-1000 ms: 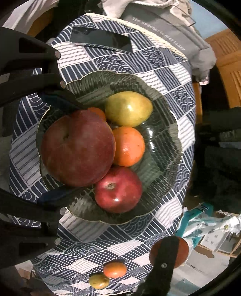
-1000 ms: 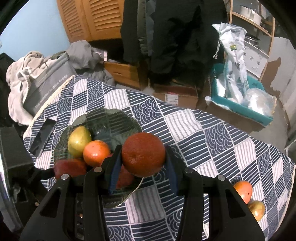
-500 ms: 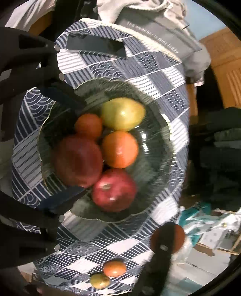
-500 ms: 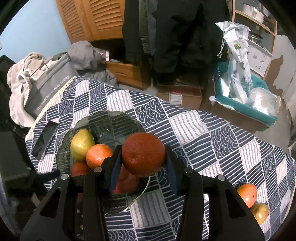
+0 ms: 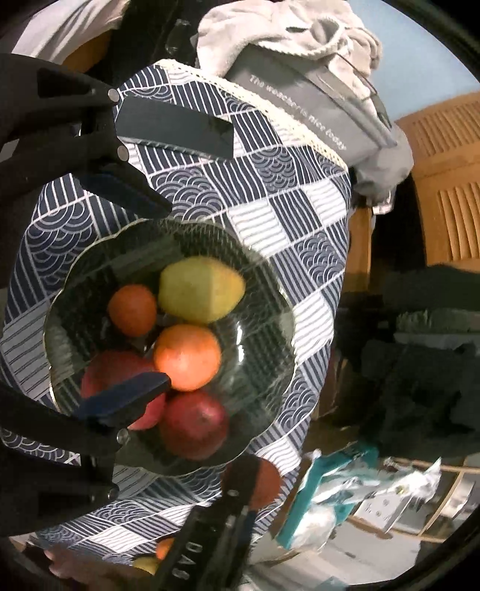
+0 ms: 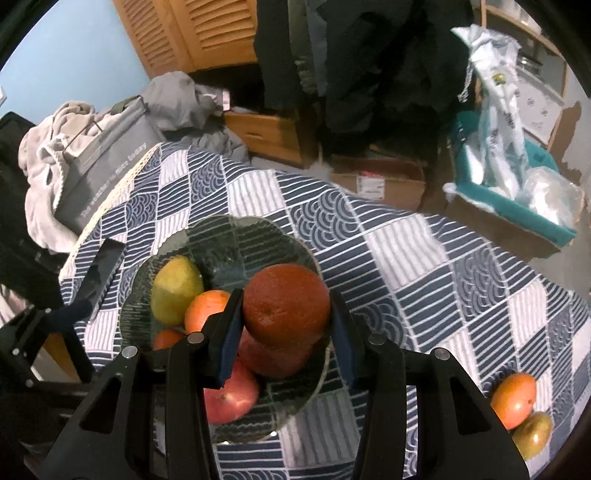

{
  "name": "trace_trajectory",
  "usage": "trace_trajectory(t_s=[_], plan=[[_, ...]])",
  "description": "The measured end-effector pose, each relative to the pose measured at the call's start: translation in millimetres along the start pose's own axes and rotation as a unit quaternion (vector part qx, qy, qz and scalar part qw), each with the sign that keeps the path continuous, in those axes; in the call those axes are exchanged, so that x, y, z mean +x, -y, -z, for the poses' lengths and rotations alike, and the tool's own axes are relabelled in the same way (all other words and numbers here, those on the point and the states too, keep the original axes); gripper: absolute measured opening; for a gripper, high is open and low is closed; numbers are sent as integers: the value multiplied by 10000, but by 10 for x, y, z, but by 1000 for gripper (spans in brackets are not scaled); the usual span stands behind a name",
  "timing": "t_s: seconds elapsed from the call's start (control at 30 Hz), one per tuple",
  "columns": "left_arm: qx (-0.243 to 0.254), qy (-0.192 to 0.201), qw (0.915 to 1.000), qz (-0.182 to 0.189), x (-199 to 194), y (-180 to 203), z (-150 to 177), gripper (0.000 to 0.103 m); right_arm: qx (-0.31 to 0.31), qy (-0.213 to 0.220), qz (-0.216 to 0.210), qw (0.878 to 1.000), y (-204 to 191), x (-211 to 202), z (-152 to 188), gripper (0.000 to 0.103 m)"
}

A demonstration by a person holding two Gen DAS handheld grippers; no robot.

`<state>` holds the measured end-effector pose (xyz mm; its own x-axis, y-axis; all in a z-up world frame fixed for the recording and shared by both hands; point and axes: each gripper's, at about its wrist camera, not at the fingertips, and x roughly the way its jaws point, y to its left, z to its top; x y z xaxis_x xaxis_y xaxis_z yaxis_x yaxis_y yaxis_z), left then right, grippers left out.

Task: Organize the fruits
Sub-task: 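Release the apple onto the plate with the left tool while the right tool lowers the orange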

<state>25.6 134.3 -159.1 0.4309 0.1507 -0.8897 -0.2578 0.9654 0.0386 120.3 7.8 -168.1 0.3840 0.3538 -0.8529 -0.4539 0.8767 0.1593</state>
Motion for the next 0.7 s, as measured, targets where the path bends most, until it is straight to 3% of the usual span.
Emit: trace_trajectory(t_s=[0.27, 0.7], plan=[[-213, 222, 9992, -255, -16, -208, -101, 86, -27, -215, -195, 9996, -101, 245, -26, 44], [-381, 298, 9986, -229, -76, -324, -139, 86, -128, -149, -304, 9993, -232, 248, -116, 48]])
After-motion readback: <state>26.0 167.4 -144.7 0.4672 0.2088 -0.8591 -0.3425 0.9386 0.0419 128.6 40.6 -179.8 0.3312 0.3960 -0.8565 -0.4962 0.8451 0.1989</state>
